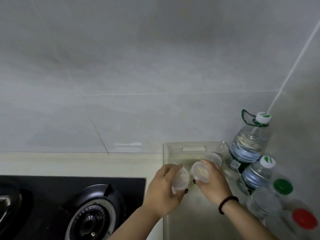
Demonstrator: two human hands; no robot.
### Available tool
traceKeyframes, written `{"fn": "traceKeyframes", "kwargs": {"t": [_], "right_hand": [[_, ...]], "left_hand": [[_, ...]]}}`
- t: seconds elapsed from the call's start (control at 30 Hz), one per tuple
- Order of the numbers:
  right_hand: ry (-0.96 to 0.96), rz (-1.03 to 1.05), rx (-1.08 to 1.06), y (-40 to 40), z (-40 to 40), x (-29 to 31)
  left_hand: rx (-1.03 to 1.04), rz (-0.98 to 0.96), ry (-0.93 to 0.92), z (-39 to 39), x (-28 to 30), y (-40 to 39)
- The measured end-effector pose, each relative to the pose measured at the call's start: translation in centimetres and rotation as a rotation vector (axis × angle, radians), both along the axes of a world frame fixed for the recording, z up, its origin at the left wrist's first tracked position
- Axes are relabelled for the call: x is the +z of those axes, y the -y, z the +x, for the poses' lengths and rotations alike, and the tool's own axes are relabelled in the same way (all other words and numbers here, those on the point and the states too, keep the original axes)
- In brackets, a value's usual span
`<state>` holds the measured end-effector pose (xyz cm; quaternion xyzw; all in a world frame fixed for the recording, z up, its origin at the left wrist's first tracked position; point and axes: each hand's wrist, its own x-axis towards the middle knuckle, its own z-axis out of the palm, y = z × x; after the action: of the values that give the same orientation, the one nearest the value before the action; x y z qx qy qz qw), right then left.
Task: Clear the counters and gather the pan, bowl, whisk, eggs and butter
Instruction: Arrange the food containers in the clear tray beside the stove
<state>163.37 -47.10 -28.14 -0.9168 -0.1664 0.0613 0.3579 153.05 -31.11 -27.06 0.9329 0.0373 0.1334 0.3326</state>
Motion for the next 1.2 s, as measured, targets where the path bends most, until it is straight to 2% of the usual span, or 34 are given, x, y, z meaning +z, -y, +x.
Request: {"fn": "traceKeyframes", "kwargs": {"t": [0.1, 0.23, 0.43, 0.57, 0.83, 0.93, 1.1, 1.2], "right_hand": [[0.022, 0.01, -0.007, -0.5, 1.2, -1.0], [0.064, 0.007, -0.009, -0.8, 2.5, -1.9], [0.35, -0.097, 0.022, -1.4, 4.4, -3.8], [0.456, -0.147, -0.006, -1.6, 5.2, -4.7], [0.382, -0.113, -0.003, -1.7, 6.3, -6.6], [0.389, -0.116, -0.012, -1.8, 6.5, -6.9], [0.375, -0.088, 0.002, -1.8, 7.0, -7.2], [0.432, -0.122, -0.022, -1.9, 7.0, -7.1]], "left_hand": [[-0.013, 0.072, -0.002, 2.2, -0.5, -0.1], [-0.029, 0.262, -0.077, 5.2, -1.0, -0.5], [-0.093, 0.511, -0.238, 9.1, -0.6, -2.0], [-0.117, 0.65, -0.307, 10.8, -0.8, -2.6], [-0.113, 0.814, -0.367, 11.2, -1.1, -2.4], [-0.131, 0.919, -0.423, 11.3, -1.3, -2.2], [-0.126, 0.968, -0.482, 11.5, -0.9, -1.8], [-0.139, 1.025, -0.519, 11.5, -0.8, -1.6]]}}
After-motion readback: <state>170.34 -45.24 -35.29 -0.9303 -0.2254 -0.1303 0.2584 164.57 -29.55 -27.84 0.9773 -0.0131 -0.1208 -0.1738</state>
